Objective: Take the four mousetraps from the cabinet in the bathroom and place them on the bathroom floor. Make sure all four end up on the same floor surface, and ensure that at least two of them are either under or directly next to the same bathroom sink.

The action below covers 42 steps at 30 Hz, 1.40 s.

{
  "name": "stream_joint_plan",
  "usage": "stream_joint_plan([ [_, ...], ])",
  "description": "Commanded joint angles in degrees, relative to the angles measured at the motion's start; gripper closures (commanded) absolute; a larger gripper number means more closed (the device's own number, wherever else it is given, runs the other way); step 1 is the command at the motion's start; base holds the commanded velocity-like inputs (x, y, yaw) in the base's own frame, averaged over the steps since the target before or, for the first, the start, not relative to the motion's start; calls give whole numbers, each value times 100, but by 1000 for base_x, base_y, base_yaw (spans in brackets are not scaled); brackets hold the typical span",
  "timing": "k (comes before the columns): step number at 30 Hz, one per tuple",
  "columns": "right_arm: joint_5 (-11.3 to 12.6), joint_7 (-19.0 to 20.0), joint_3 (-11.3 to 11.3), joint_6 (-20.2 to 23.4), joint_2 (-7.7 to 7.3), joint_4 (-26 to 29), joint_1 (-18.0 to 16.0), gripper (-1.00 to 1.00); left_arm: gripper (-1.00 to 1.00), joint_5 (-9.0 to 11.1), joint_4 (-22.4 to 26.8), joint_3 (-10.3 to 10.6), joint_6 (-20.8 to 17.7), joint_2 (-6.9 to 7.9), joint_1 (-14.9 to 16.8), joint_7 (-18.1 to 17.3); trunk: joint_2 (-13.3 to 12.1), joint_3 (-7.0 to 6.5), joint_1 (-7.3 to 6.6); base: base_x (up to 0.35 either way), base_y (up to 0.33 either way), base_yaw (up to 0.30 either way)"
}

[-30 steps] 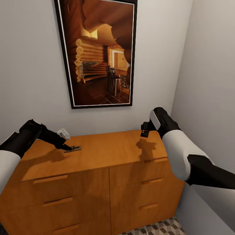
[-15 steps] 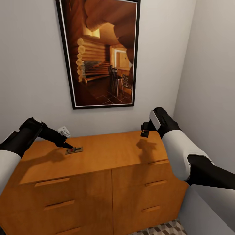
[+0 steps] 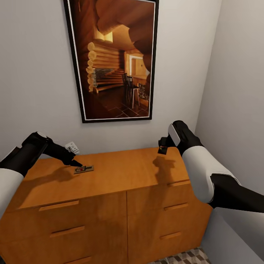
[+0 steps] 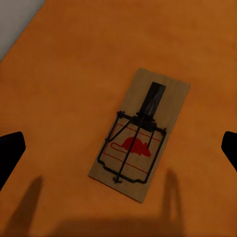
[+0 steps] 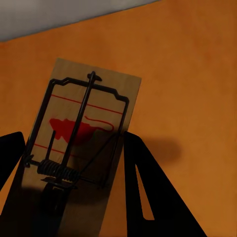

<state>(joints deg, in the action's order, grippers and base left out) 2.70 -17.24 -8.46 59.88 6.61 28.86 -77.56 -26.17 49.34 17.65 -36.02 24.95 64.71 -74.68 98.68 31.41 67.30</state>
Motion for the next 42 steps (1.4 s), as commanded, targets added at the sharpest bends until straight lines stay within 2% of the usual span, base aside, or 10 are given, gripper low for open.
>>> stream_joint_plan([
  [1,30,-42,-31,12,7,6,-5,100,-100,-20,7,11,-63,3,4,-29,4,7,0,1,1,0],
  [27,35,-42,-28,12,10,6,-5,100,-100,7,-50,16,-104,-89,1,2,4,7,0,50,39,0],
  [32,37,-47,-30,12,14,6,-5,100,-100,15,-92,24,-89,-235,5,-21,4,7,0,1,1,0],
  [39,38,-51,-28,12,15,6,-5,100,-100,23,-178,26,-74,-570,1,-35,4,7,0,0,0,0],
  [42,38,-47,-31,12,15,6,-5,100,-100,28,-227,25,-69,-650,2,-36,4,7,0,0,0,0],
])
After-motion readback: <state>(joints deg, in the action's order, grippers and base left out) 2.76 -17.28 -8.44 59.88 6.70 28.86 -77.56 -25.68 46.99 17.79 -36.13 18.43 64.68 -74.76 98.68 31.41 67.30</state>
